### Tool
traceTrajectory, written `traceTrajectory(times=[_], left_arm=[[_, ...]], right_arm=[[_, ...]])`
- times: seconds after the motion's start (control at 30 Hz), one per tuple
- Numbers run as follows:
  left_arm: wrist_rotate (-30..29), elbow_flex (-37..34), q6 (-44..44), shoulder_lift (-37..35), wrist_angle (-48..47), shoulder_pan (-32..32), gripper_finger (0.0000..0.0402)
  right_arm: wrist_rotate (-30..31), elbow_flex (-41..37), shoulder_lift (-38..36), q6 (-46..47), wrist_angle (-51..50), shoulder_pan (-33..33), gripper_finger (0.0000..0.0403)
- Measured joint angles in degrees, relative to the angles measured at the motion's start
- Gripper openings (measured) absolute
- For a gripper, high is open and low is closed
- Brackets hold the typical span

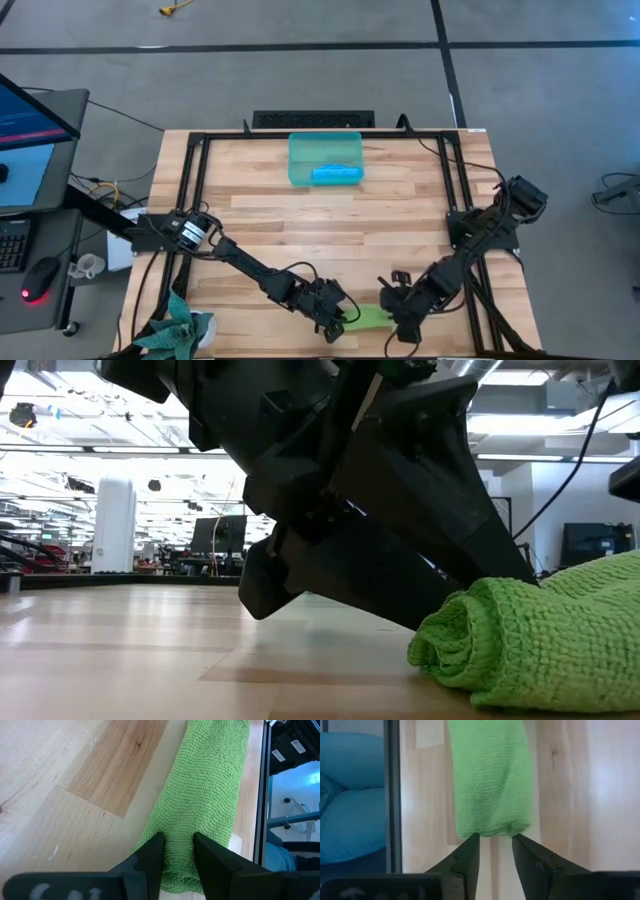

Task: Roll microfiber towels into tight, uniform cylinder then place into a basket
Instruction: Put the green microfiber cloth into the blue bin

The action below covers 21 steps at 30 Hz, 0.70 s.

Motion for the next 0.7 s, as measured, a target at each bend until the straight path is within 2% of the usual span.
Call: traceTrajectory(times=[0.2, 0.37, 0.43, 0.6, 0.7], left_arm=[[0.1, 0.0, 0.0, 0.0, 0.0, 0.0, 0.0099], [0.1, 0.0, 0.0, 0.0, 0.0, 0.0, 0.0098], [0.1, 0.0, 0.0, 0.0, 0.0, 0.0, 0.0098], [0.1, 0.0, 0.0, 0.0, 0.0, 0.0, 0.0098], [0.1, 0.0, 0.4, 0.0, 0.0, 0.0, 0.0098]], right_arm=[[0.7, 0.0, -0.1, 2.7, 0.3, 1.6, 0.0137], [3.6, 0.1, -2.8, 3.1, 1.5, 3.2, 0.0137], [7.8, 0.1, -4.7, 2.7, 2.6, 4.2, 0.0137], [25.9, 0.2, -5.6, -2.8, 7.6, 6.4, 0.0134], [27.3, 0.2, -3.4, -4.6, 9.0, 6.2, 0.0135]])
